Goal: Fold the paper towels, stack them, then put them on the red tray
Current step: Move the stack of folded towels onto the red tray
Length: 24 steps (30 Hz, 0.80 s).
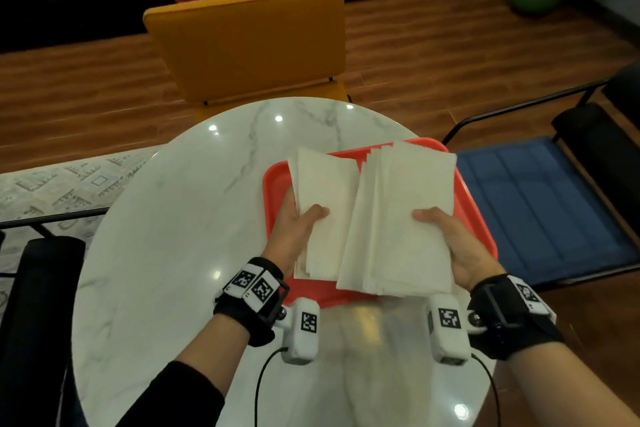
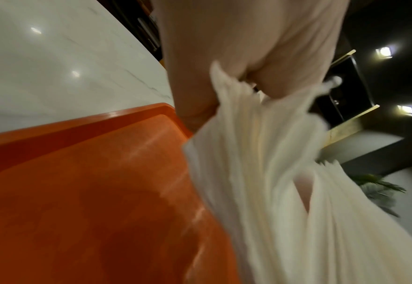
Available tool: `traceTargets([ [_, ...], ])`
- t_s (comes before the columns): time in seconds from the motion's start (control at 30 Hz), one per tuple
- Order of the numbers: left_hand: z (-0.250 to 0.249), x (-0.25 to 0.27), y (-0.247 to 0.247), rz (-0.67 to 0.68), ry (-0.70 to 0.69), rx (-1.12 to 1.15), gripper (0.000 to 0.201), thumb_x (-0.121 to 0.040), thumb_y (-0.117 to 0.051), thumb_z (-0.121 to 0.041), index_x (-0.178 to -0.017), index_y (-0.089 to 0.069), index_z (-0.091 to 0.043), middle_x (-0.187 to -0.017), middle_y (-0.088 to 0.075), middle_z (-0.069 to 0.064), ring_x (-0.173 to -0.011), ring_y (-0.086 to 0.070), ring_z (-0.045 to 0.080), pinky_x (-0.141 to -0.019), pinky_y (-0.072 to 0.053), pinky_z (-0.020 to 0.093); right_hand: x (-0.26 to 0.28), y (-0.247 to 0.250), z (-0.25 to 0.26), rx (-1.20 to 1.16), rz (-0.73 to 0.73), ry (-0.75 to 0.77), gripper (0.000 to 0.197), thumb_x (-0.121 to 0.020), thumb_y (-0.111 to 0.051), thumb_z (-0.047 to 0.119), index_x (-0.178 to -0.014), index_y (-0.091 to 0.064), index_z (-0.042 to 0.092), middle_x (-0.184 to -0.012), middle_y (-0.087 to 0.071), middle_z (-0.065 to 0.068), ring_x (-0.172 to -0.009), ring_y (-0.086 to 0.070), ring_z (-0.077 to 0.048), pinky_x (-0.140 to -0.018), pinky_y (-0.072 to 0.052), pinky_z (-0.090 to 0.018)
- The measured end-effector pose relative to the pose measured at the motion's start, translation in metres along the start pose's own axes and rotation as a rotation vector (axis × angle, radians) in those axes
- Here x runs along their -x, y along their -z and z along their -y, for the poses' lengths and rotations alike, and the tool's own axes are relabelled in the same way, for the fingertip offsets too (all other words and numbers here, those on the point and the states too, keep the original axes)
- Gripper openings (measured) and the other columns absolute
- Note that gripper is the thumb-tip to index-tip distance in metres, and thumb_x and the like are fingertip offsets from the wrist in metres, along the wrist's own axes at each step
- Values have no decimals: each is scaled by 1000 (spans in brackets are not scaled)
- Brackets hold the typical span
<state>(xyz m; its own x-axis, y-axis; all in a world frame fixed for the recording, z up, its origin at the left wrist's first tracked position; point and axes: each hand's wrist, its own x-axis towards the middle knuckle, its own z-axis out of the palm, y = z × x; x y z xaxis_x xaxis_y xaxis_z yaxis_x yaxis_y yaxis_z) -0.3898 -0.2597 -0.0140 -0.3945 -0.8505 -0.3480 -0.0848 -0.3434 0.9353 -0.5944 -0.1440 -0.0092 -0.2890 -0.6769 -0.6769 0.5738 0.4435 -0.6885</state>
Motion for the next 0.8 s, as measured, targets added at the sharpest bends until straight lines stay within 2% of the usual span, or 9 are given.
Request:
traceTargets([
  [0.1, 3, -17, 10, -8, 65, 16, 43, -87, -57, -7, -112, -47, -41, -117, -62, -2, -104, -62, 16, -88, -53, 37, -16, 8, 17, 51, -3, 28, 30, -84, -62, 12, -114, -62, 8, -108, -70, -14, -95, -68, -28, -77, -55, -41],
  [0.17, 11, -26, 13, -2, 109, 1, 45, -87, -55, -6, -120, -45, -35, -118, -61, -1, -105, -61, 17, -86, -53, 36, -29, 12, 25, 124, -16, 37, 31, -84, -62, 9, -115, -62, 7, -106, -71, -13, -90, -70, -26, -72, -57, -37],
  [0.27, 25, -36, 14, 0, 175, -47, 51, -85, -53, -5, -130, -41, -27, -119, -61, 1, -106, -60, 19, -88, -52, 38, -47, 15, 30, 232, -38, 12, 32, -83, -63, 7, -115, -63, 4, -108, -70, -15, -90, -68, -28, -79, -56, -40],
  [0.37, 37, -44, 17, -26, 240, -69, 51, -85, -52, -4, -129, -39, -26, -113, -60, -1, -103, -60, 20, -84, -51, 37, -56, 18, 35, 285, -48, -8, 28, -85, -61, 7, -112, -63, 4, -107, -69, -15, -92, -66, -30, -88, -52, -44],
  [0.53, 46, -55, 19, -92, 268, -148, 52, -85, -54, -7, -131, -36, -24, -114, -56, -1, -103, -57, 21, -80, -48, 35, -70, 23, 42, 259, -24, -5, 27, -85, -61, 10, -112, -63, 9, -106, -70, -11, -92, -67, -27, -83, -54, -41],
  [0.63, 51, -55, 16, -299, 189, -487, 64, -83, -61, -17, -139, -31, -17, -128, -47, 8, -116, -49, 26, -93, -42, 35, -78, 23, 39, 269, -29, -35, 32, -83, -62, 10, -116, -62, 7, -108, -70, -13, -94, -67, -28, -81, -54, -40],
  [0.7, 48, -48, 9, -490, -18, -708, 62, -82, -62, -16, -138, -37, -14, -131, -38, 11, -120, -39, 25, -97, -34, 31, -82, 23, 35, 267, -36, -53, 33, -83, -63, 10, -116, -62, 7, -109, -69, -14, -95, -66, -29, -82, -54, -42],
  [0.73, 45, -45, 3, -500, -124, -727, 56, -83, -61, -16, -135, -42, -13, -130, -38, 10, -119, -39, 23, -96, -32, 25, -83, 23, 34, 258, -36, -61, 34, -83, -63, 11, -116, -62, 6, -109, -69, -14, -96, -66, -30, -84, -53, -43],
  [0.8, 38, -42, -12, -334, -157, -631, 44, -88, -58, -22, -130, -50, -13, -130, -46, 6, -118, -47, 17, -96, -35, 21, -84, 22, 31, 240, -29, -69, 34, -84, -63, 13, -117, -62, 6, -107, -70, -13, -95, -66, -29, -85, -53, -43],
])
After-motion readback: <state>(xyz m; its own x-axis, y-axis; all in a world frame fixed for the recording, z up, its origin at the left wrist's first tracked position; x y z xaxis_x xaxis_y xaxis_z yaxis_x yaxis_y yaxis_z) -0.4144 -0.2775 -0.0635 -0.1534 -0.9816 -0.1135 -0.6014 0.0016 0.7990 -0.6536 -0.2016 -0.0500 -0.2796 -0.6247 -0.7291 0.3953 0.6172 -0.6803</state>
